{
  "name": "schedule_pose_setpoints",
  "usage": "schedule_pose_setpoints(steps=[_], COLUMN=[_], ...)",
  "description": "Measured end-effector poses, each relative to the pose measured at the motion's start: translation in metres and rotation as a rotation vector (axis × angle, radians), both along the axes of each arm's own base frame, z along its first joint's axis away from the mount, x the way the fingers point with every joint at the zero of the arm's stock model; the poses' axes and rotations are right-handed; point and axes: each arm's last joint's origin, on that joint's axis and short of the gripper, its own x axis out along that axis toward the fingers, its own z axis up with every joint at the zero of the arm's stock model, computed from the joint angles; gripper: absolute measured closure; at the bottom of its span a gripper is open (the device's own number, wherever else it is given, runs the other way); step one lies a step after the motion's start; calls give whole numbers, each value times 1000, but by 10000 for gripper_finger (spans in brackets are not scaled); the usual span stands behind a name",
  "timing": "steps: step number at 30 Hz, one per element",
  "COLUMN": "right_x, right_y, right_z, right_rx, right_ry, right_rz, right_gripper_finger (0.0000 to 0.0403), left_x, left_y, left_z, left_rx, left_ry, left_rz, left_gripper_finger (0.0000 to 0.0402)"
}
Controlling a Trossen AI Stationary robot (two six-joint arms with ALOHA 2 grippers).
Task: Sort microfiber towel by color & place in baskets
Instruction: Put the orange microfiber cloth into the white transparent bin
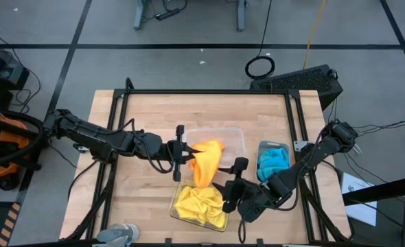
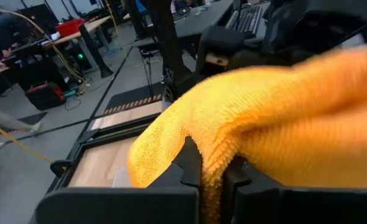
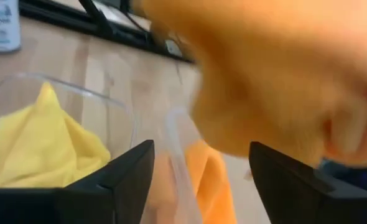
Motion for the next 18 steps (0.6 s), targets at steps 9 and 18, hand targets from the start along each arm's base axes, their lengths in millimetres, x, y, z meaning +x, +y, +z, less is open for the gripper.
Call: schedule_pose_setpoints(steps=[9,18], right_x=[-15,-38], right_y=[12,10], right_z=[14,50], right_rx=[74,51], right_ry=[-136,-293], right_rz=[-54,-133], right_gripper_finger=[133,133], left_x=[0,1], left_y=[2,2], left_z=[0,0], left_rx=[38,101], left_ry=[1,-1], left_rz=[0,-13], left_gripper_finger=[391,391])
